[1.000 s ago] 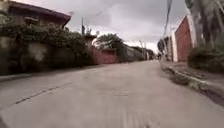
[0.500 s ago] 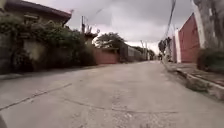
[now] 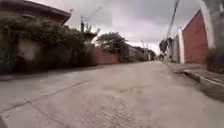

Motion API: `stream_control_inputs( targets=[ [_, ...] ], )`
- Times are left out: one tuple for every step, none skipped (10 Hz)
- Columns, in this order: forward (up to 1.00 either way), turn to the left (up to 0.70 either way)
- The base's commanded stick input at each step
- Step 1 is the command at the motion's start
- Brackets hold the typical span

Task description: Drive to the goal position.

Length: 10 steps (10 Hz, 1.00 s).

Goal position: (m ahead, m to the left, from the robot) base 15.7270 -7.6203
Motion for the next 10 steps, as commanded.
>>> stream_control_inputs(
  targets=[
    [1.00,0.00],
    [1.00,0.00],
    [1.00,0.00],
    [1.00,0.00],
    [1.00,0.00],
    [1.00,0.00],
    [1.00,0.00],
    [1.00,0.00],
    [1.00,0.00],
    [1.00,0.00]
  ],
)
